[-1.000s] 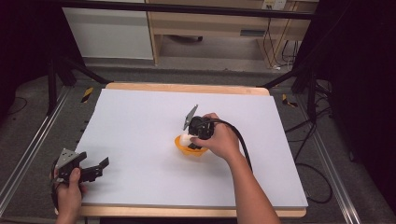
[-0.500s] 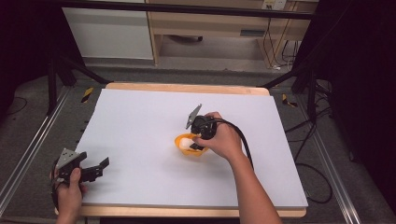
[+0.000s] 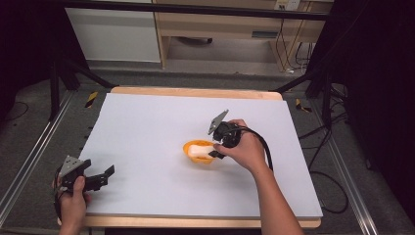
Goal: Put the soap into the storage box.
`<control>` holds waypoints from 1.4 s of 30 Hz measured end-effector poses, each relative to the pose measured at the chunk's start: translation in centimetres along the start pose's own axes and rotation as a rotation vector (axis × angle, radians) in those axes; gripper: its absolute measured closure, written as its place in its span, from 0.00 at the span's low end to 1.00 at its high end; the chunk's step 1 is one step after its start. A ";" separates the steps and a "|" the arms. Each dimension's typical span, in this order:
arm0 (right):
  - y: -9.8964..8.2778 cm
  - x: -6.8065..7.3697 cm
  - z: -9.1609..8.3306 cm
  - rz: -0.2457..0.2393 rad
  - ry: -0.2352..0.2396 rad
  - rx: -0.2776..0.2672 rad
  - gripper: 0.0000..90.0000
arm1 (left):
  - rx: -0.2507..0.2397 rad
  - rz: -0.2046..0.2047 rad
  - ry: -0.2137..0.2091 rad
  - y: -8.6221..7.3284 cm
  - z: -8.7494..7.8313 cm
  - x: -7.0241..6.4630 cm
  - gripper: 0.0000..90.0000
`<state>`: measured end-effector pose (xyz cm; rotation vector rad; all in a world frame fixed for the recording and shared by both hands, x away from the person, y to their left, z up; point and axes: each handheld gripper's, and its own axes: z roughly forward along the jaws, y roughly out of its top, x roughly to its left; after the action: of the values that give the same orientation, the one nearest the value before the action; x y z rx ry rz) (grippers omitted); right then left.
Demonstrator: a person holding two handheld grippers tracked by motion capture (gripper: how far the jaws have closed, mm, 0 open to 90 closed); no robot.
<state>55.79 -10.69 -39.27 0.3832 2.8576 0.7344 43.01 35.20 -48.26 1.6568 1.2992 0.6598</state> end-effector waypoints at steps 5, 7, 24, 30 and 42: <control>-1.3 0.0 -0.7 0.022 -0.012 -0.015 0.33 | 0.000 0.002 0.001 0.0 0.0 0.0 0.02; -1.6 0.0 -0.8 0.036 -0.012 -0.017 0.32 | 0.000 0.001 0.001 0.0 0.0 0.0 0.02; -6.7 0.4 -1.2 0.144 -0.011 -0.017 0.06 | -0.004 0.008 0.000 0.0 0.0 -0.1 0.02; -8.1 0.6 -1.1 0.161 -0.015 -0.011 0.04 | -0.006 0.008 -0.002 0.0 -0.1 -0.1 0.02; -12.3 1.4 -1.7 0.232 -0.045 -0.069 0.01 | -0.007 0.008 -0.002 0.0 -0.1 -0.1 0.02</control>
<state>51.53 -21.52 -43.98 0.7199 2.7660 0.8490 42.91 35.14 -48.24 1.6576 1.2875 0.6667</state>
